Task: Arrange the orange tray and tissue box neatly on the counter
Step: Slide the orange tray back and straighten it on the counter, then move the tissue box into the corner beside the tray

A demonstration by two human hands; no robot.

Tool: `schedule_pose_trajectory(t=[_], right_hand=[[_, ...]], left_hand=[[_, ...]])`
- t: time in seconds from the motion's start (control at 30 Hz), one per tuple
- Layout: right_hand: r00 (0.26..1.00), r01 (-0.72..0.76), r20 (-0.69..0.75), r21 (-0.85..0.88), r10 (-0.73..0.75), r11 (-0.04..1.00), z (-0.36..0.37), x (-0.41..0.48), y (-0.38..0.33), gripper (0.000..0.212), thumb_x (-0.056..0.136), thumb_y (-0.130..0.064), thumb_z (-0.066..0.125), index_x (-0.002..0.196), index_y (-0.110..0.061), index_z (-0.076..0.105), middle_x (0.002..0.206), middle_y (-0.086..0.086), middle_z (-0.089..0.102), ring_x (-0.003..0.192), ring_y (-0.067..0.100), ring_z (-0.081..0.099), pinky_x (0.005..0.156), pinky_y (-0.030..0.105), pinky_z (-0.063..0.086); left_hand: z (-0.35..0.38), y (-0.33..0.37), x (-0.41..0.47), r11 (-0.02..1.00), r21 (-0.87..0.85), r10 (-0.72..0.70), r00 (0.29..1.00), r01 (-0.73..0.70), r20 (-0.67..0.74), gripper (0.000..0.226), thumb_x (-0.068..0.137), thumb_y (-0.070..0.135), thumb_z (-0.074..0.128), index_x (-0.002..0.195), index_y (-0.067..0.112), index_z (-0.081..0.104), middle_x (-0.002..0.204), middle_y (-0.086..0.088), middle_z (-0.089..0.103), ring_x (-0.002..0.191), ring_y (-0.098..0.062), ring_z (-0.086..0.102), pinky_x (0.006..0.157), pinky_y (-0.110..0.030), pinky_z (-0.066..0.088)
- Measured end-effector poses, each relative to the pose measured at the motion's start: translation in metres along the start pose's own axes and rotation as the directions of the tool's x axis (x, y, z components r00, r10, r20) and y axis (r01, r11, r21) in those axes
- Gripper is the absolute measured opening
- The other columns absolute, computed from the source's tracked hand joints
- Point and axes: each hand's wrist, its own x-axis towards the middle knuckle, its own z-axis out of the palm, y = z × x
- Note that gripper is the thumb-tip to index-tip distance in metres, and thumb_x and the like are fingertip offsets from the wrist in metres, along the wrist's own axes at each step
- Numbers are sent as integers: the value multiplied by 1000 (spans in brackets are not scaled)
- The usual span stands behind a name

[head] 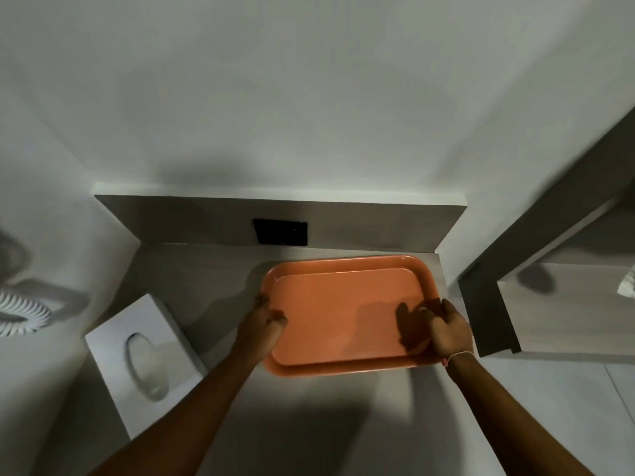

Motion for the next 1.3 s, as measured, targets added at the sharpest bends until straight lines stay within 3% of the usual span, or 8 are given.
schedule_pose_trajectory(t=[0.13, 0.33, 0.43, 0.5, 0.57, 0.73, 1.0, 1.3], right_hand=[[1000, -1, 7, 30, 1, 1000, 13, 4, 0, 18, 87, -24, 57, 98, -36, 49, 102, 5, 62, 92, 27, 54, 92, 54, 47], [1000, 7, -29, -37, -8, 999, 25, 4, 2, 37, 89, -28, 56, 125, -23, 46, 124, 10, 61, 105, 32, 56, 96, 58, 46], [987, 155, 4, -308, -162, 939, 30, -12, 11, 59, 94, -42, 48, 145, -24, 24, 153, 9, 33, 139, 36, 30, 112, 57, 26], [944, 326, 105, -431, -312, 841, 35, -38, 25, 69, 95, -49, 40, 150, -27, 4, 160, 2, 10, 147, 28, 7, 115, 49, 13], [895, 446, 228, -481, -383, 755, 41, -65, 43, 71, 95, -54, 30, 149, -30, -8, 159, -3, -2, 146, 22, -3, 116, 45, 6], [866, 499, 391, -627, -313, 598, 48, -87, 80, 75, 87, -66, 1, 147, -26, -16, 159, -3, -15, 146, 17, -14, 119, 41, -1], [864, 501, 352, -672, -360, 546, 56, -70, 77, 71, 94, -59, 15, 149, -22, -11, 160, 1, -9, 146, 19, -14, 117, 38, -8], [878, 475, 324, -677, -352, 562, 59, -74, 70, 71, 94, -56, 17, 149, -21, -12, 159, 3, -9, 145, 22, -16, 118, 43, -7]], left_hand=[[-9, 5, 24, 1000, -1, 5, 1000, -5, 22, 60, 91, 34, 52, 143, 18, 29, 131, -19, 58, 111, -36, 59, 95, -40, 47], [-7, 3, 34, 994, 102, 38, 998, -42, 39, 65, 92, 37, 49, 148, 18, 21, 150, -14, 40, 130, -36, 46, 105, -41, 39], [1, 2, 16, 893, 394, 229, 973, -217, 16, 63, 94, 41, 40, 147, 13, 24, 160, -13, 19, 145, -33, 23, 119, -45, 25], [13, -9, -12, 752, 544, 431, 902, -373, 23, 62, 93, 41, 36, 144, 7, 31, 158, -17, 24, 145, -35, 23, 120, -46, 20], [27, -29, -44, 666, 590, 532, 845, -457, 54, 64, 93, 43, 35, 145, 7, 29, 156, -15, 25, 146, -32, 21, 121, -49, 19], [48, -66, -74, 631, 636, 435, 881, -444, 184, 68, 93, 48, 27, 149, 11, 15, 160, -9, 9, 149, -25, 8, 118, -45, 10], [33, -43, -55, 536, 702, 456, 861, -469, 227, 64, 91, 43, 35, 143, 5, 34, 152, -15, 36, 142, -30, 33, 114, -41, 15], [31, -50, -53, 555, 697, 465, 864, -454, 193, 69, 94, 49, 18, 150, 10, 7, 161, -10, 5, 149, -25, 1, 123, -44, 4]])
